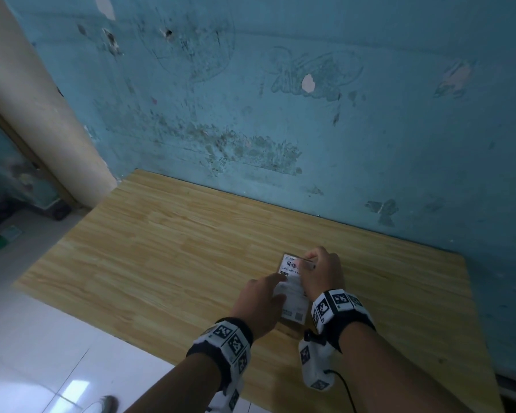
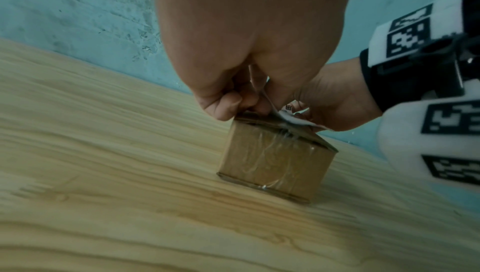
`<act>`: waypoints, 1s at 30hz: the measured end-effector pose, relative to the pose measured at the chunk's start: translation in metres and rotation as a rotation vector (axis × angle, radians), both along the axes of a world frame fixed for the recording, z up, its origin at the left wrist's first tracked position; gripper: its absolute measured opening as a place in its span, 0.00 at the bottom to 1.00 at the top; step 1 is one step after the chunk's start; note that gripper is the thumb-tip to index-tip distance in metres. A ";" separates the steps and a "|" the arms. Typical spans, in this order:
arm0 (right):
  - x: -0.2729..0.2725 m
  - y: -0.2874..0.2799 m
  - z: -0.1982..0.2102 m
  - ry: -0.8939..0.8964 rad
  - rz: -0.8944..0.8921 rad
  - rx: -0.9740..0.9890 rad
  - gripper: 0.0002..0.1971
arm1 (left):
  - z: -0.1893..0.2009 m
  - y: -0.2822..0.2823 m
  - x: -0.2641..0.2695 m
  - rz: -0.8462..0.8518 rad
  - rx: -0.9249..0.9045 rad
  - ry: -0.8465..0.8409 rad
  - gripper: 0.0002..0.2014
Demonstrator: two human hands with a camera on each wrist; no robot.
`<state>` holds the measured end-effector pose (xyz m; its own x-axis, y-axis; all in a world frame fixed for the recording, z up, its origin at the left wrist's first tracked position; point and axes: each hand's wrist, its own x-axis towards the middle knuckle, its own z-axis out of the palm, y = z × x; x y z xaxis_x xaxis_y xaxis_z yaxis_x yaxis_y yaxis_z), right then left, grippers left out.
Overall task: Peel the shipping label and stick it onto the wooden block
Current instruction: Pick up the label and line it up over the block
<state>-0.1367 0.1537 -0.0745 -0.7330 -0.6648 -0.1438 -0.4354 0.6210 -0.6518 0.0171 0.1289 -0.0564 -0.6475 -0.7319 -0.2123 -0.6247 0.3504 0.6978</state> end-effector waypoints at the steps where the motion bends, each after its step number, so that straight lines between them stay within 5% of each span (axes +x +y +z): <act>1: -0.001 -0.002 -0.002 -0.020 -0.008 -0.017 0.07 | 0.001 -0.001 0.000 -0.010 -0.009 -0.005 0.20; 8: -0.003 -0.004 -0.014 -0.192 -0.067 -0.119 0.06 | 0.007 -0.006 0.006 -0.091 -0.239 -0.166 0.21; 12: -0.006 0.006 -0.013 -0.355 -0.076 -0.184 0.09 | 0.000 -0.015 0.006 -0.349 -0.329 -0.201 0.32; 16: -0.011 0.007 -0.018 -0.335 -0.016 -0.210 0.12 | -0.003 -0.032 -0.005 -0.578 -0.305 -0.289 0.42; 30: -0.013 0.009 -0.018 -0.346 0.026 -0.163 0.16 | 0.013 -0.042 -0.008 -0.446 0.058 -0.218 0.39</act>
